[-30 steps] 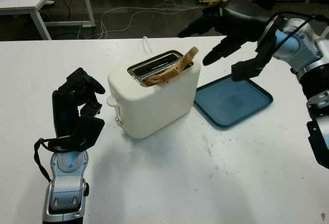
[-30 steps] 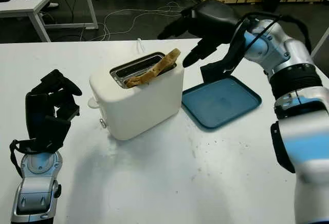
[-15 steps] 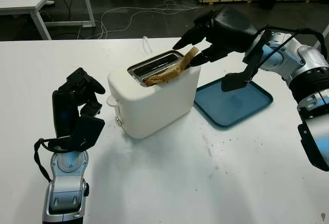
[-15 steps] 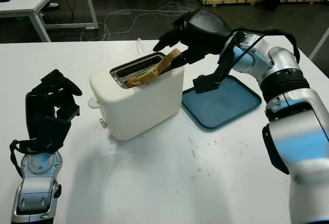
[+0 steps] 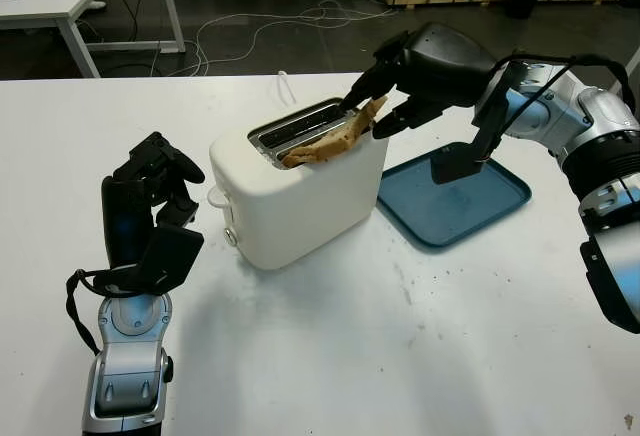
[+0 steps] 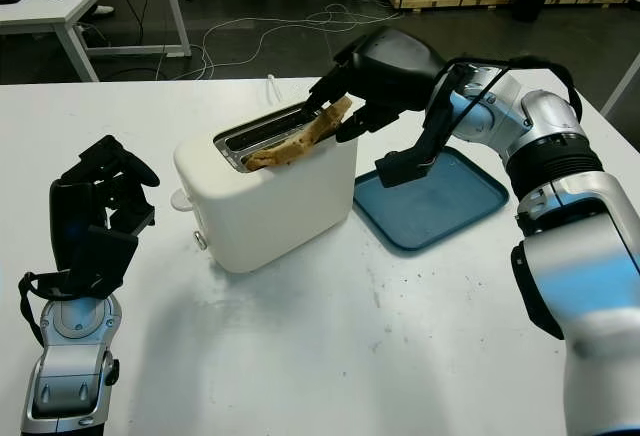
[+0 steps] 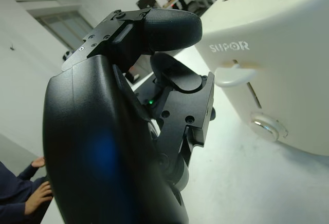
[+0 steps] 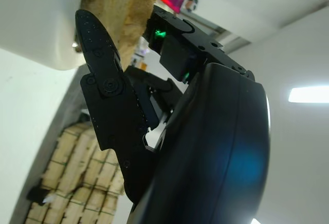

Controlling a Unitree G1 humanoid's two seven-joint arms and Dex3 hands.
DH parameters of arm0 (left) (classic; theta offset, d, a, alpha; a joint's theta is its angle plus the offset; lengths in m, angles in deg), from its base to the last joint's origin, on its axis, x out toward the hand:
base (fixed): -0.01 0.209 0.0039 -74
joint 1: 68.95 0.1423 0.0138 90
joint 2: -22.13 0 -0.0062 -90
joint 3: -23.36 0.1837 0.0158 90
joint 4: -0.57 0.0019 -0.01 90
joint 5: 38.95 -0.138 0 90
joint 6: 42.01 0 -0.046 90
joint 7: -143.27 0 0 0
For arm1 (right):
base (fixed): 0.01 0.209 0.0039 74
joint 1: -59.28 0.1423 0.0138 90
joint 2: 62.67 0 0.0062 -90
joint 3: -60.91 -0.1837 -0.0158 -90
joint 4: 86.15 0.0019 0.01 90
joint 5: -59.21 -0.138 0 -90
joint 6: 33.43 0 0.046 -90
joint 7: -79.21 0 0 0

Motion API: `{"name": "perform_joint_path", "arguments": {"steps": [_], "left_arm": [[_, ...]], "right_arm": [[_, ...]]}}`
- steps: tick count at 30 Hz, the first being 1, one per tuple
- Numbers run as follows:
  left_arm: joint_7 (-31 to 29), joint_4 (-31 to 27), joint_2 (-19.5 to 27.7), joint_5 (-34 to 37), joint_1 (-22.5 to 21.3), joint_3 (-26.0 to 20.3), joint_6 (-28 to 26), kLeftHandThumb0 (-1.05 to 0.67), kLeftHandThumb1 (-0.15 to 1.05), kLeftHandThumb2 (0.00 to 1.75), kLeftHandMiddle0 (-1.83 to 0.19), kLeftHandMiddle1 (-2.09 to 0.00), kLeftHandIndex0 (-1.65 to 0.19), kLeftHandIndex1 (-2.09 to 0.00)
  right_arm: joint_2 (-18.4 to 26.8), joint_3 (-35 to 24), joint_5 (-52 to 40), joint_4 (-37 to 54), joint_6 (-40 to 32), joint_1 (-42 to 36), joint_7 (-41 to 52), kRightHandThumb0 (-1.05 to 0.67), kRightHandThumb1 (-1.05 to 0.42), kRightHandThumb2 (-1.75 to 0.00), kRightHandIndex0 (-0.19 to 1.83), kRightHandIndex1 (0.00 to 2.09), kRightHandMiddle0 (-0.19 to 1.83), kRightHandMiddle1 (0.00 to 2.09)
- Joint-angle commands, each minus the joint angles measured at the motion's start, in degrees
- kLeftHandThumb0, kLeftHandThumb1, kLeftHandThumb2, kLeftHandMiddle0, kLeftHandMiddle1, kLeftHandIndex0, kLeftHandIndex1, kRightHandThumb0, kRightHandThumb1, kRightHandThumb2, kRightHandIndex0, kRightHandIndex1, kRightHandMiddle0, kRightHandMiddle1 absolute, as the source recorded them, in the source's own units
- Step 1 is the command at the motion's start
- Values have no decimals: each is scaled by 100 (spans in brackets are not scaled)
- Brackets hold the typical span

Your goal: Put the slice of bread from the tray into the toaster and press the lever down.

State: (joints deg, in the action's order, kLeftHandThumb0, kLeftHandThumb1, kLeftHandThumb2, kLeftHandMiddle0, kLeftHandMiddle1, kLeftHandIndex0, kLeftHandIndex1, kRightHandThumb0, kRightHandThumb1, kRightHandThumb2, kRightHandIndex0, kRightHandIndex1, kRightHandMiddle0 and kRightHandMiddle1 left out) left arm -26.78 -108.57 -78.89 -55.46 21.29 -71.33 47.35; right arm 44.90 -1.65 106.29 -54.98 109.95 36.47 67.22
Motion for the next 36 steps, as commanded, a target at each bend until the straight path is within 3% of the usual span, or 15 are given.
{"name": "perform_joint_path", "arguments": {"steps": [1,4,6,10,22,36], "left_arm": [[10,-50,-14,-11,56,6,17,-7,90,99,-106,-175,-68,-175],[10,-56,-24,-7,58,5,-12,-6,90,99,-106,-175,-68,-175],[8,-59,-21,-20,55,7,-34,-7,90,98,-106,-175,-68,-175],[1,-44,-9,-14,55,14,20,-6,89,99,-107,-175,-68,-175],[23,-7,6,-40,32,15,40,-7,88,101,-108,-175,-69,-175],[6,-38,-11,-22,-37,37,-15,-6,88,103,-109,-175,-70,-175]], "right_arm": [[-33,132,339,78,-280,0,-566,-55,-91,-13,107,165,89,147],[-33,303,674,104,-545,44,-1012,-59,-92,-27,118,173,91,171],[-25,386,801,123,-673,82,-1172,-61,-92,-41,117,174,88,174],[-27,531,980,129,-851,171,-1424,-58,-92,-48,116,175,85,174],[-95,695,1046,-9,-844,413,-1720,-52,-92,-42,115,175,82,175],[-279,868,999,385,-752,1000,-423,-53,-92,-40,117,175,86,175]]}}
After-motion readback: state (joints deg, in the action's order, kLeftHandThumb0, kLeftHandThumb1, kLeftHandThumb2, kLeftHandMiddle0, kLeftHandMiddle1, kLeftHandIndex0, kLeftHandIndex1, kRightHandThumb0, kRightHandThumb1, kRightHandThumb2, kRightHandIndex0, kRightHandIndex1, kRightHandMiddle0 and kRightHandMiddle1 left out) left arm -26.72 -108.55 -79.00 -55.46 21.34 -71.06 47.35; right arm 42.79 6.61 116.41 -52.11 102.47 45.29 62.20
